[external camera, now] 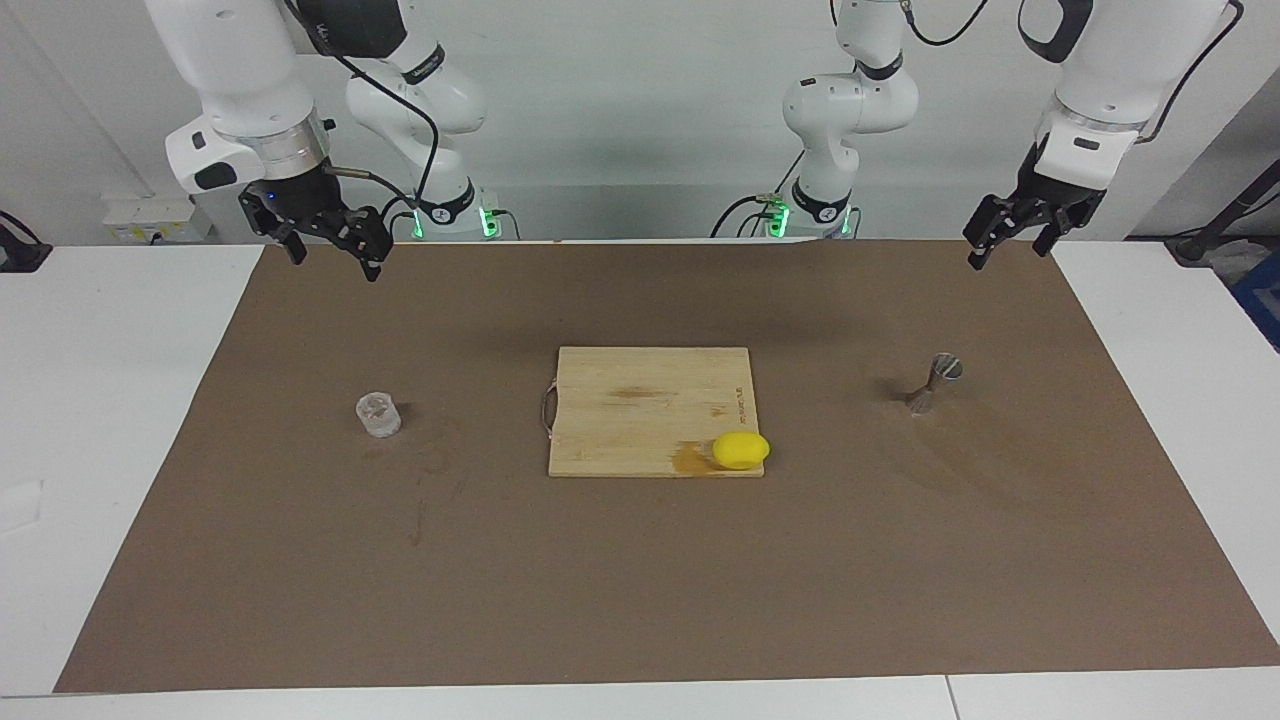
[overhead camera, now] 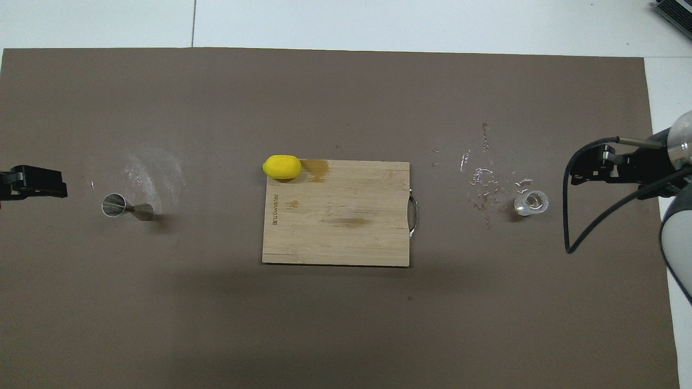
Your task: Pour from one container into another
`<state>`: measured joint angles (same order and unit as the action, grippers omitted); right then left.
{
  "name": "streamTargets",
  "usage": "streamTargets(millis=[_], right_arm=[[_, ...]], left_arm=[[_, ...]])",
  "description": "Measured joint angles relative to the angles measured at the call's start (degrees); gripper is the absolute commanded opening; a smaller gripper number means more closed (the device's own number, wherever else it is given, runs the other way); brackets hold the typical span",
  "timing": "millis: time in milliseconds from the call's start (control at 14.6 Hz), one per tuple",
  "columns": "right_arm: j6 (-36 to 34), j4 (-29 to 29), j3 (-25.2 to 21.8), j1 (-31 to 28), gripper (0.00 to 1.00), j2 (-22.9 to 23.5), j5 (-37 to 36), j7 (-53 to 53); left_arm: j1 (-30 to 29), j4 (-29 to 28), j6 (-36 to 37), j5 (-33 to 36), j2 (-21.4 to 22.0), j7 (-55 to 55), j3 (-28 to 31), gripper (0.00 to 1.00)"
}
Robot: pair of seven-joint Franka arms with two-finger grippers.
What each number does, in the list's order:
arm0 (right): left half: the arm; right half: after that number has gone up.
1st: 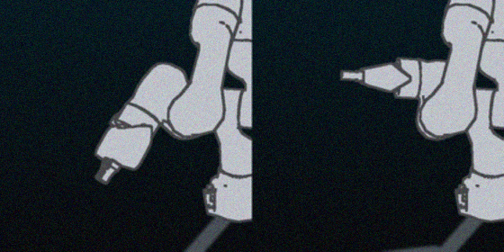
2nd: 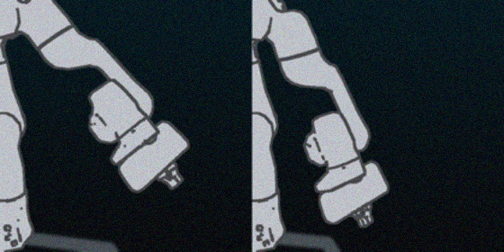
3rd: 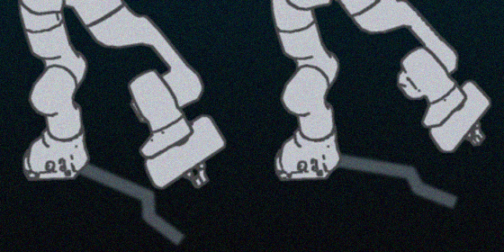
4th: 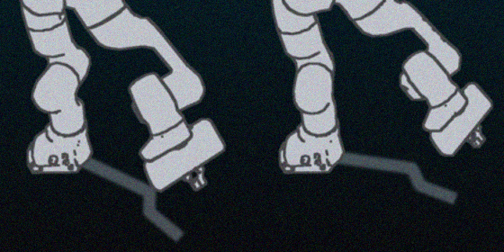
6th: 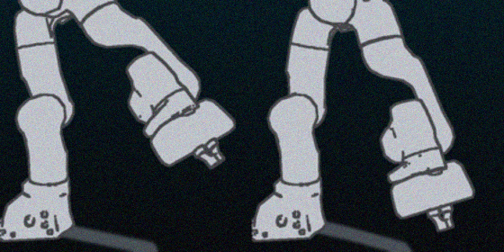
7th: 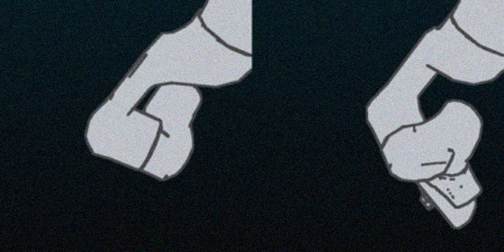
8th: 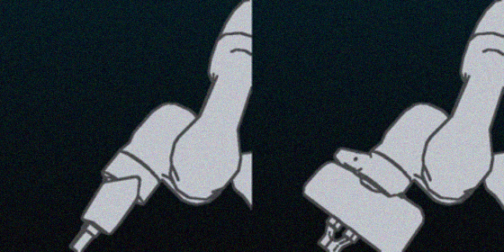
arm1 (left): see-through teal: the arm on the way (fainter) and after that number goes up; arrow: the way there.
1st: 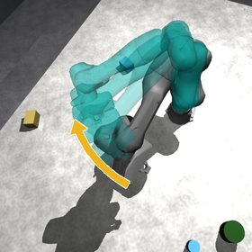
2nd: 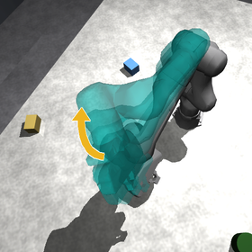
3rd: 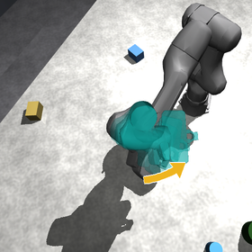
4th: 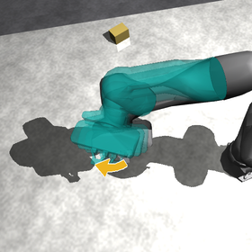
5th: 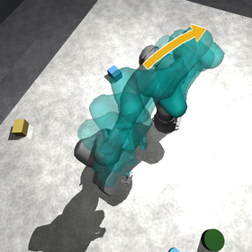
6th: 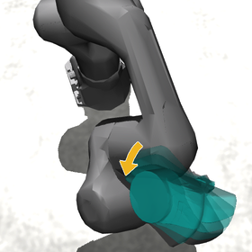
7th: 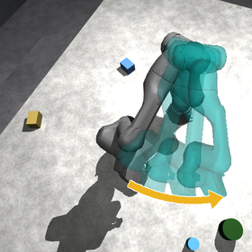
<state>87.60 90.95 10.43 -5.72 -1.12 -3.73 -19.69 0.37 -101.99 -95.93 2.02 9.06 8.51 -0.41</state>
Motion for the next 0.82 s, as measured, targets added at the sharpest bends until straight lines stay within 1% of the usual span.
streamTargets(millis=[548, 822], right_arm=[[0.0, 0.0, 0.0, 0.0, 1.0, 0.0, 0.0, 0.0], [0.0, 0.0, 0.0, 0.0, 1.0, 0.0, 0.0, 0.0]], left_arm=[[0.0, 0.07, -0.2, 0.0, 0.0, -0.05, 0.01, 1.0], [0.0, -0.35, -4.37, 0.0, -0.14, -0.07, -0.03, 1.0]])
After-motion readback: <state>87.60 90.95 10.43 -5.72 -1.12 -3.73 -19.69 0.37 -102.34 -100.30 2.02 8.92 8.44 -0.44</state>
